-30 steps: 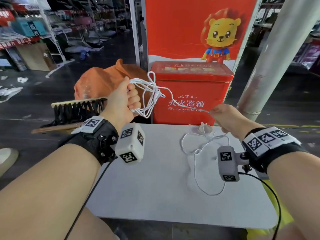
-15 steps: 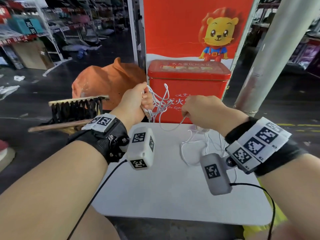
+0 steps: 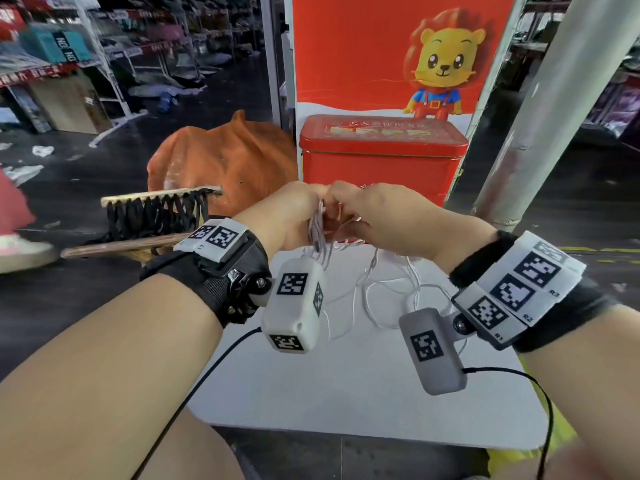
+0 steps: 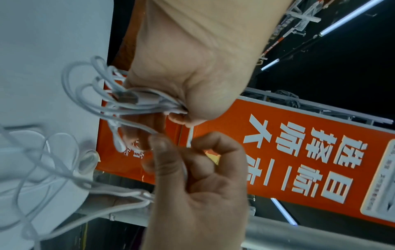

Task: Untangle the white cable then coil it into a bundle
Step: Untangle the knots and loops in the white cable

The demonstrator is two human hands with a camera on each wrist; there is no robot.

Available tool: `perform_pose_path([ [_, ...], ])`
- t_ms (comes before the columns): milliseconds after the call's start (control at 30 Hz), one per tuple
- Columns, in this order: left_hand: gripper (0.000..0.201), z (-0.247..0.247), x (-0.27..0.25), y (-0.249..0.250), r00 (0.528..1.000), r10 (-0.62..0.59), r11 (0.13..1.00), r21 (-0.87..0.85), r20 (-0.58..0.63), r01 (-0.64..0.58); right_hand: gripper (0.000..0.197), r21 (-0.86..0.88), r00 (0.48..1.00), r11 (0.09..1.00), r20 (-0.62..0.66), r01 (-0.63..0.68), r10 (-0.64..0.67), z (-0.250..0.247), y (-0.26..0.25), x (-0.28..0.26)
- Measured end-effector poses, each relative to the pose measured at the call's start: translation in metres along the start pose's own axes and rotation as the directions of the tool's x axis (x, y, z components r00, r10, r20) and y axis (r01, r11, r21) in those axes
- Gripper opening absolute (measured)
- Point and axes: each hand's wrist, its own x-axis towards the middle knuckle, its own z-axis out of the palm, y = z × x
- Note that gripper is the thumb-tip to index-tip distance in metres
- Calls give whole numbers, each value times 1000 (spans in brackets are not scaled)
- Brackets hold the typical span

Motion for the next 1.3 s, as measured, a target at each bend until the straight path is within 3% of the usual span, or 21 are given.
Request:
perform_pose_path([
  [133,14,8,-11,-2,998,-33,973,231,53,19,32,142,996,989,-84,-31,43,-1,3,1],
  [233,33,12,-12,-1,994,-9,908,418,110,-38,33,186,986,976,-98,-113,133,0,9,5],
  [333,31,-1,-9,12,992,67,943,319,109,-99,28,365,962,913,-127,-181,241,-2,31,1],
  [467,30,-42,-7,22,990,135,979,148,44,-140,8,566,907,795,-185,-216,378,-7,63,-22],
  [600,29,-43,-7,9,994,92,970,220,61,-103,13,572,931,808,-200,-143,306,-12,52,-21],
  [767,20,-14,-15,4,990,43,979,190,135,-68,14,475,967,876,-179,-78,183,-14,26,0],
  [967,21,-5,-14,0,990,95,981,157,104,-110,16,511,957,857,-211,-63,197,-13,15,4],
  [1100,27,0,-19,-1,973,60,996,50,222,-73,24,521,917,847,-281,-101,283,-11,21,6],
  [1200,44,4,-21,-4,955,-1,996,90,296,-27,28,546,864,821,-321,-166,388,-11,31,6],
  [1300,34,7,-24,-3,938,-40,989,146,345,-11,26,608,780,769,-376,-199,500,-14,45,2],
])
